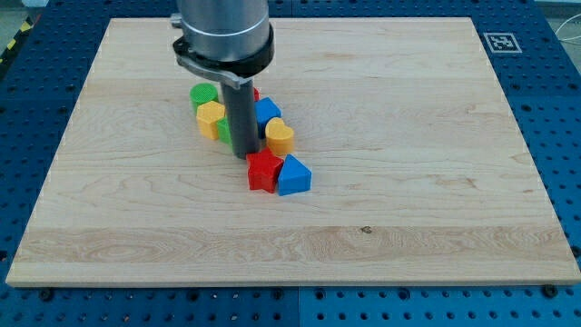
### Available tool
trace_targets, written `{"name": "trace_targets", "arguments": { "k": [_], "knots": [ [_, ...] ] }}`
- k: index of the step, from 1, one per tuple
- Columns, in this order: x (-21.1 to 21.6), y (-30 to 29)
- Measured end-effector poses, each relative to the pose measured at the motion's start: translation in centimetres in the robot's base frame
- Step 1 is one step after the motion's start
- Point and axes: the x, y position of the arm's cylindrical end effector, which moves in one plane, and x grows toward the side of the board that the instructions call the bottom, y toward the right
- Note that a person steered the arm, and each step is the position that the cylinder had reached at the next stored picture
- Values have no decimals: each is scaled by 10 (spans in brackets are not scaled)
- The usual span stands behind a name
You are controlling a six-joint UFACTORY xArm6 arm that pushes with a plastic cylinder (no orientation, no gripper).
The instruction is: Push the yellow heart right a bit
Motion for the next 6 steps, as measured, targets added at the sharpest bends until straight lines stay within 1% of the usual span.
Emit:
{"name": "trace_targets", "arguments": {
  "k": [2,3,5,6],
  "knots": [
    [16,-12],
    [8,0],
    [-40,31],
    [-57,32]
  ]
}}
